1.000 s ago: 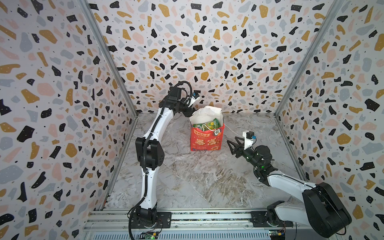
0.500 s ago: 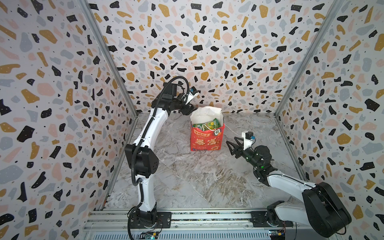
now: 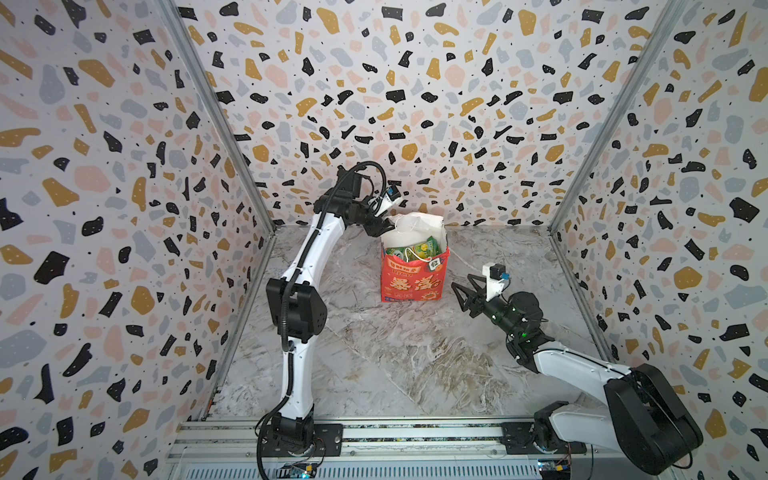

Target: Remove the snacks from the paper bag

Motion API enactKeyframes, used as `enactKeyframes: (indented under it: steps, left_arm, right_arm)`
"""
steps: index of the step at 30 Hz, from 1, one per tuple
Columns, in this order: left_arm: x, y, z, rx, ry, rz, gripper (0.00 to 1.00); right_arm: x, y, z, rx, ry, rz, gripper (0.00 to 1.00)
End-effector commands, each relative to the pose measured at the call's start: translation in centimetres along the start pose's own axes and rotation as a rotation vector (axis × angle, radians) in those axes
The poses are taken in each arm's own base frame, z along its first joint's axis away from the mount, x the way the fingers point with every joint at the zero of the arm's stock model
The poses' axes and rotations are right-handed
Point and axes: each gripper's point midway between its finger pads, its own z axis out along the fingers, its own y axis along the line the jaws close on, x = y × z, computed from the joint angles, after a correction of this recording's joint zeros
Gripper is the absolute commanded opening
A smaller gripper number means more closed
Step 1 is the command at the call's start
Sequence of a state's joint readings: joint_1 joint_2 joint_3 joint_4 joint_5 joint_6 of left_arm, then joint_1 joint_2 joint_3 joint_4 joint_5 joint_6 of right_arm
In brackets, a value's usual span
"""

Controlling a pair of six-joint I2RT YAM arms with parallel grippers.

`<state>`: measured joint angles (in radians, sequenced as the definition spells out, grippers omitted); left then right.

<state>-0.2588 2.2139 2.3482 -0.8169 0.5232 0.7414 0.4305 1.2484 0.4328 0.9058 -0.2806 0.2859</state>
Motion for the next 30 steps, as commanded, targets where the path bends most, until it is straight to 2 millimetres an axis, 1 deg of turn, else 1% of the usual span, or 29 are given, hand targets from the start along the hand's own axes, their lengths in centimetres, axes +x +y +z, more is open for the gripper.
enactKeyframes:
  steps: [1, 9, 14, 17, 20, 22, 23, 25, 27, 29, 30]
  left_arm:
    - [-1.0, 0.1, -0.6, -0.017, -0.009, 0.049, 0.62]
    - [-1.0, 0.7, 1.6, -0.023, -0.025, 0.078, 0.63]
    - [-1.3, 0.2, 2.9, 0.000, -0.034, 0.095, 0.59]
    - [-1.1, -0.3, 3.7, 0.004, -0.017, 0.111, 0.52]
    - [-1.0, -0.5, 4.1, -0.002, 0.003, 0.125, 0.39]
    - [-1.3, -0.7, 3.9, -0.003, 0.002, 0.133, 0.28]
    - [-1.5, -0.8, 3.8, -0.004, -0.001, 0.135, 0.24]
    - [-1.9, -1.1, 3.6, -0.003, -0.006, 0.143, 0.22]
    - [-2.3, -1.5, 3.2, 0.001, -0.011, 0.155, 0.15]
    - [-2.8, -1.8, 2.7, 0.006, -0.020, 0.163, 0.13]
    - [-2.9, -2.1, 2.6, 0.013, -0.022, 0.169, 0.09]
  right_arm:
    - [-0.9, 0.6, -0.2, -0.023, -0.035, -0.017, 0.69]
    - [-0.9, 0.6, -0.1, -0.023, -0.035, -0.012, 0.69]
    - [-0.7, 0.6, -0.1, -0.022, -0.030, -0.009, 0.69]
    - [-0.5, 0.5, -0.1, -0.022, -0.028, -0.006, 0.69]
    - [-0.5, 0.5, -0.1, -0.021, -0.028, -0.008, 0.69]
    - [-0.5, 0.5, -0.1, -0.021, -0.029, -0.007, 0.69]
    - [-0.5, 0.5, -0.1, -0.021, -0.028, -0.004, 0.69]
    - [-0.5, 0.6, 0.0, -0.025, -0.029, -0.003, 0.69]
    - [-0.6, 0.6, 0.0, -0.026, -0.028, -0.002, 0.69]
    - [-0.6, 0.6, 0.0, -0.028, -0.030, -0.003, 0.69]
    - [-0.6, 0.6, 0.0, -0.027, -0.028, 0.000, 0.69]
